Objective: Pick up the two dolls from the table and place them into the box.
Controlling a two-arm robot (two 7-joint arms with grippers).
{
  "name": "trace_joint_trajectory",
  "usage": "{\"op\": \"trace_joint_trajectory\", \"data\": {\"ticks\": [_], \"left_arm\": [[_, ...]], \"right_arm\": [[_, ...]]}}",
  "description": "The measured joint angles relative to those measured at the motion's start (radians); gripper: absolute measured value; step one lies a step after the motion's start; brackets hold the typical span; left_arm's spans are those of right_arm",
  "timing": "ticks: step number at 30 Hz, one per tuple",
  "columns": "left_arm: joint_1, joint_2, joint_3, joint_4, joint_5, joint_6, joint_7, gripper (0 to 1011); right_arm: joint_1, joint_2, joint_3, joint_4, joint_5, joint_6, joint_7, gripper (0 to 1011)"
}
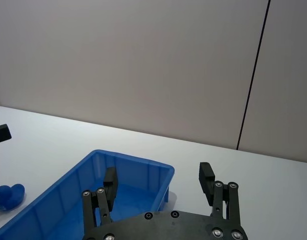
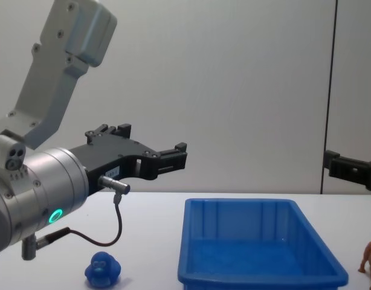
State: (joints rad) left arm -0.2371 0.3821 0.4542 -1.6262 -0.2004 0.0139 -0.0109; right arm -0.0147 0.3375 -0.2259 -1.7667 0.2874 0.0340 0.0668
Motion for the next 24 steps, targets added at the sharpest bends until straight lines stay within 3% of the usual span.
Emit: {"op": "trace_joint_trajectory", "data": {"ticks": [24], "left_arm": [[0.000, 0.000, 0.000, 0.000, 0.000, 0.000, 0.000, 1003]], "right_arm": [[0.000, 0.001, 0.001, 0.000, 0.001, 0.000, 0.001, 1001]]}}
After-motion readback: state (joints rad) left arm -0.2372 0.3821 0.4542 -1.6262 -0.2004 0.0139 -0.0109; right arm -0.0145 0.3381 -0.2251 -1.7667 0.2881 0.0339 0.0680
